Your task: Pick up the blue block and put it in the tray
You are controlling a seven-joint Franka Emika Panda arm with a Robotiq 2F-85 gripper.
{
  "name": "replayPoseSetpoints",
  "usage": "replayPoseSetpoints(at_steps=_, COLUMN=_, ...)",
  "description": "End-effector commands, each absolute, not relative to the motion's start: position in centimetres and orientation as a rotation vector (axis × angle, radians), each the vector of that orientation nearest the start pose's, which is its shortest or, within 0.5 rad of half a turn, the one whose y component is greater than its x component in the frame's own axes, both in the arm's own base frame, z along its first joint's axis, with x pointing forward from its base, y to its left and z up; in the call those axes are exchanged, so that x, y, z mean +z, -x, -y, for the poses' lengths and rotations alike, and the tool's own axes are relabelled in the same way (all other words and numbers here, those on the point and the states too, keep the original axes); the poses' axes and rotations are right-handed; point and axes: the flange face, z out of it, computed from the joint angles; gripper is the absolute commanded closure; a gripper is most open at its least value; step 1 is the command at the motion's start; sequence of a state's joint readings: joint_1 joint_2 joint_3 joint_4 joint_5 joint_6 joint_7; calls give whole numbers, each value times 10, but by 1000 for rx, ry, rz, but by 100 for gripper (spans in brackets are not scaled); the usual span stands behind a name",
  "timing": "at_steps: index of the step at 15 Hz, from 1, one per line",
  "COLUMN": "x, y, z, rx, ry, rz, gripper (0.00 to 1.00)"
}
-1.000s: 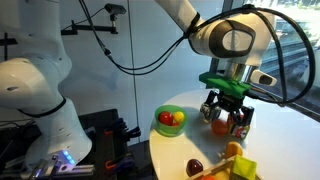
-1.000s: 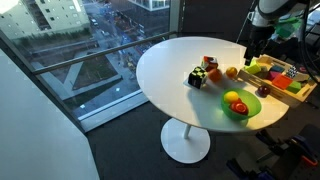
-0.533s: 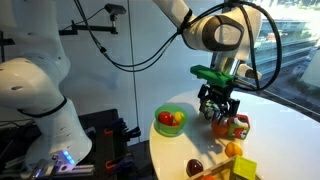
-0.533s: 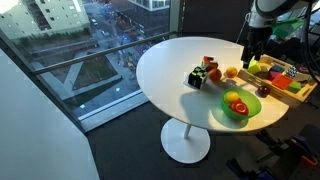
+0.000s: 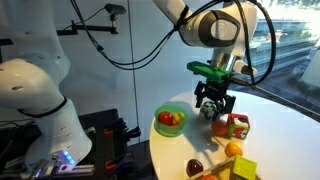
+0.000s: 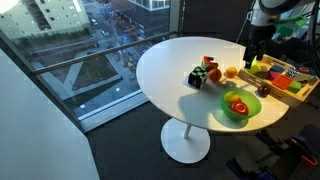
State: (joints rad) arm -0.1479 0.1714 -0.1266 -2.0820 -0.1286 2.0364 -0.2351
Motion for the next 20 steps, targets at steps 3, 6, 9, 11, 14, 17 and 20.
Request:
replayPoseSetpoints(at_steps=3, x=351, y=-512, z=145, rx=352, ry=3162, rz=67, gripper=0)
replayPoseSetpoints(at_steps=6, x=363, y=-507, z=139, rx=278, ry=3138, rz=113, gripper=0)
replayPoseSetpoints(at_steps=9, x=374, y=-502, z=132, rx=209, ry=3108, rz=164, gripper=0)
replayPoseSetpoints(at_steps=11, x=380, y=-498, z=128, rx=155, ry=3089, rz=208, gripper=0)
replayPoseSetpoints(at_steps=14, x=388, y=-493, z=125, rx=70, ry=3102, rz=256, gripper=0)
replayPoseSetpoints(at_steps=17, x=395, y=-490, z=120, rx=2, ry=3133, rz=274, gripper=0)
replayPoseSetpoints(at_steps=20, x=400, y=-488, z=117, rx=-30, ry=3154, rz=284, gripper=0)
